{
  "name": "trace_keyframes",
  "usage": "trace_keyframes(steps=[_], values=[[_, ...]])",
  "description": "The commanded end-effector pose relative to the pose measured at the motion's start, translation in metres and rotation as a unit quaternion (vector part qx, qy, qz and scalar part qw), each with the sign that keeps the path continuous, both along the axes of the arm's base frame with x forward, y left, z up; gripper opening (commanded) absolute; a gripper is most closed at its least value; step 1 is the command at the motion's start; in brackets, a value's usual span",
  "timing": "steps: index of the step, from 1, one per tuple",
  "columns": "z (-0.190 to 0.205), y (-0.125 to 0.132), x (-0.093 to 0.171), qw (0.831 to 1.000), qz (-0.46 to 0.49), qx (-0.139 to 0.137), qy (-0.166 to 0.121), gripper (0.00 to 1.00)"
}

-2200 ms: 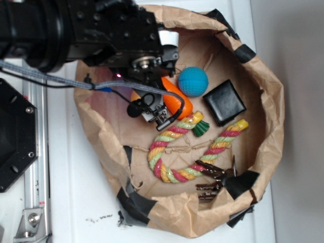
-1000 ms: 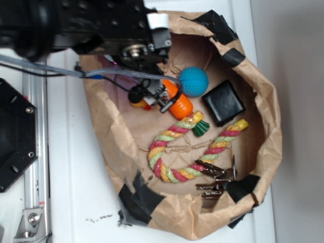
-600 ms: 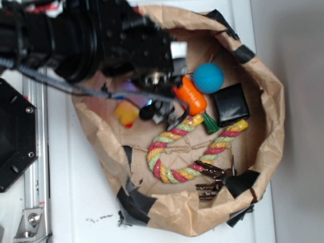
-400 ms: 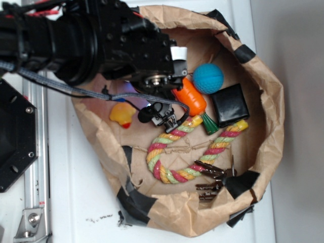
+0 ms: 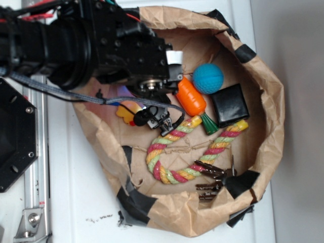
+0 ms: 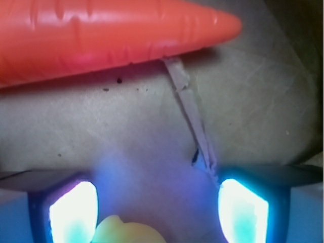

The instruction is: Grab the yellow duck.

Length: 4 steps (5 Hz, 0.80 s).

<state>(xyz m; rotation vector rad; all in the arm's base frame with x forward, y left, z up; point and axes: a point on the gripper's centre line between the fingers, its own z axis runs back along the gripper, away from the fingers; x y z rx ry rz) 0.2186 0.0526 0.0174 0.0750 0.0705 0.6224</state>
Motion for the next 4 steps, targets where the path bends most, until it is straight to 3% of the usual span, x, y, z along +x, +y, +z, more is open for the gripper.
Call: trace_keyframes(steps=[1, 2, 4], values=[[0.03, -0.01, -0.013, 0.998, -0.019, -0.041, -0.049, 1.0], [0.048, -0.009, -0.017, 0.996, -0.013, -0.054, -0.076, 1.0], [0.033, -0.012, -0.016, 0.997, -0.026, -0.053, -0.058, 1.0]])
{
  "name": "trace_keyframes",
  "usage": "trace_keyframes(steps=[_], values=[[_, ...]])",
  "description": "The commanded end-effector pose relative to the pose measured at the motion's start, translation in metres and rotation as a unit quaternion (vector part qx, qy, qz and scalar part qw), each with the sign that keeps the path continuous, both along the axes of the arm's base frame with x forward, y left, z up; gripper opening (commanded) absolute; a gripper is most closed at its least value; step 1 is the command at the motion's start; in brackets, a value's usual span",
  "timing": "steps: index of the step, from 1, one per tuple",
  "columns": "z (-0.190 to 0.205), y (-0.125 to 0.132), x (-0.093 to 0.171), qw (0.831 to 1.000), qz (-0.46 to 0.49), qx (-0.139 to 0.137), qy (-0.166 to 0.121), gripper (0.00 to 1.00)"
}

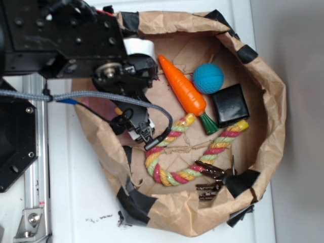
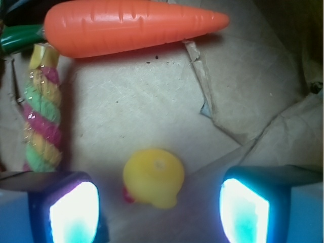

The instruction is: Grab the yellow duck.

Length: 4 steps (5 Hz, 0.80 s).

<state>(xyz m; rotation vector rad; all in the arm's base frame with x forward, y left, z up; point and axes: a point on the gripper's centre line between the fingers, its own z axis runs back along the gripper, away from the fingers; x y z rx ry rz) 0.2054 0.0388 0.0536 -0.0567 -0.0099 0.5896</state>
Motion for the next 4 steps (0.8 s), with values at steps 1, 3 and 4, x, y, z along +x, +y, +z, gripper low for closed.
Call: trace_keyframes(steps=[1, 3, 4], values=[[-0.013, 0.0, -0.004, 1.0, -0.02, -0.008, 0.011, 1.0], [-0.036, 0.011, -0.005, 0.995, -0.081, 0.013, 0.058, 1.0], [-0.027, 0.011, -0.005, 0.994, -0.1, 0.014, 0.037, 0.0]])
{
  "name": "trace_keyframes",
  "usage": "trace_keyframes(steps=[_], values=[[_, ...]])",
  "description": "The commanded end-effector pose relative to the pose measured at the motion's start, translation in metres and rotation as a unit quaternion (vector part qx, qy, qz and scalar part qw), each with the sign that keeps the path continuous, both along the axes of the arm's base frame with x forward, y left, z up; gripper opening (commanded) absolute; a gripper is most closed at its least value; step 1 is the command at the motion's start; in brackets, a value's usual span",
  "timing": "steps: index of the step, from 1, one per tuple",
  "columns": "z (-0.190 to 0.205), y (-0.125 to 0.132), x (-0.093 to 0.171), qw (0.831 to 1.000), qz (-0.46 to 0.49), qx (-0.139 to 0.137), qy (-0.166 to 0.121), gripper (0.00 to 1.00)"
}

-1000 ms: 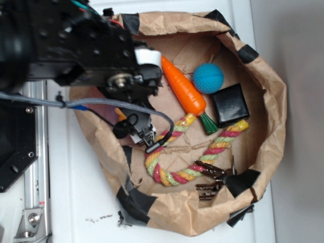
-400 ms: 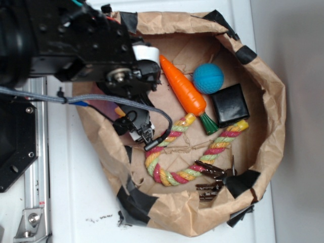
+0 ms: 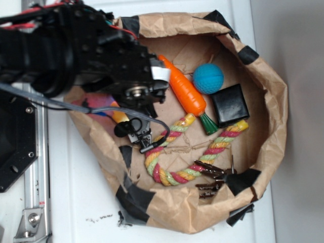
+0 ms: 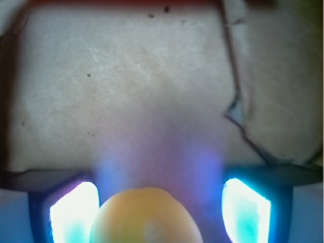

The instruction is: Grab the yellow duck.

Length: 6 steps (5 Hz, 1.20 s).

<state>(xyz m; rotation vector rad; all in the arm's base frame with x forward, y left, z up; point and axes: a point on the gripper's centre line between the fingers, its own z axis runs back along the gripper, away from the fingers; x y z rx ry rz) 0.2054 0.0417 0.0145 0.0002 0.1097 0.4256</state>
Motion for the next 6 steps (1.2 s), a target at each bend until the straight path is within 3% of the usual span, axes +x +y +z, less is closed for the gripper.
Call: trace_keyframes(steps=[1, 4, 5, 6], values=[[0.019, 0.008, -0.005, 0.999, -0.018, 0.002, -0.034, 0.0], [0.065, 0.012, 0.021, 0.997, -0.018, 0.004, -0.072, 0.0], [0.099, 0.005, 0.03, 0.994, -0.024, 0.004, -0.105, 0.0], [0.13, -0.009, 0.035, 0.994, -0.06, -0.023, -0.083, 0.0]])
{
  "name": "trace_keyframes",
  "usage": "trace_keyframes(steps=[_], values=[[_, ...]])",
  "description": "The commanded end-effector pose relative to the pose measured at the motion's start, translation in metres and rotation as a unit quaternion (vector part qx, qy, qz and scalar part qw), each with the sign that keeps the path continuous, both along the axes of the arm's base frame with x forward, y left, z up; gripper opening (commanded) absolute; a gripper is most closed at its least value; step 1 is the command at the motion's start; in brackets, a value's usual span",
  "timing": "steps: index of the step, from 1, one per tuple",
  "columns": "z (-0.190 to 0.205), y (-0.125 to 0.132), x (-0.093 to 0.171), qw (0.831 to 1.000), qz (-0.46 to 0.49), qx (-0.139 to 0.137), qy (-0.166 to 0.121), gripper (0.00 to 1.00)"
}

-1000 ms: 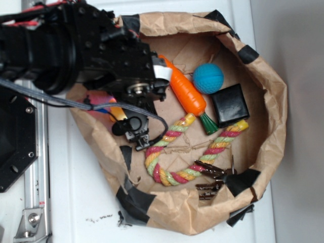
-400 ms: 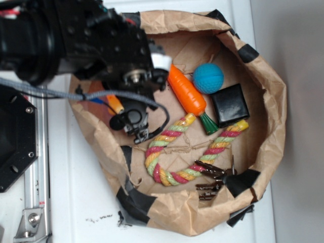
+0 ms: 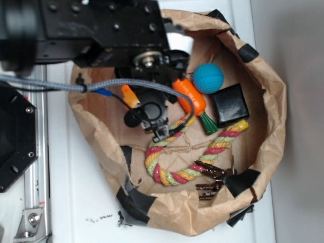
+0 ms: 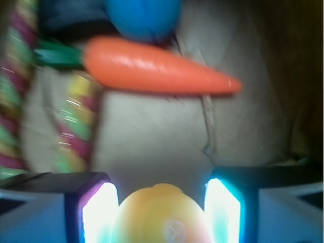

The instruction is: Grab the yellow duck.

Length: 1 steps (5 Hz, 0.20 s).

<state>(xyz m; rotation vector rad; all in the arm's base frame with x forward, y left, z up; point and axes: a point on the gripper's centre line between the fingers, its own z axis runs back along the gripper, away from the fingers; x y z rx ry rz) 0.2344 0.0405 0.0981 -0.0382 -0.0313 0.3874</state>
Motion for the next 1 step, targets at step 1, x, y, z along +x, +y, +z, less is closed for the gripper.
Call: trace_keyframes(steps=[1], values=[[0.0428, -0.0112, 0.0035, 0.999, -0.053, -0.011, -0.003, 0.0]])
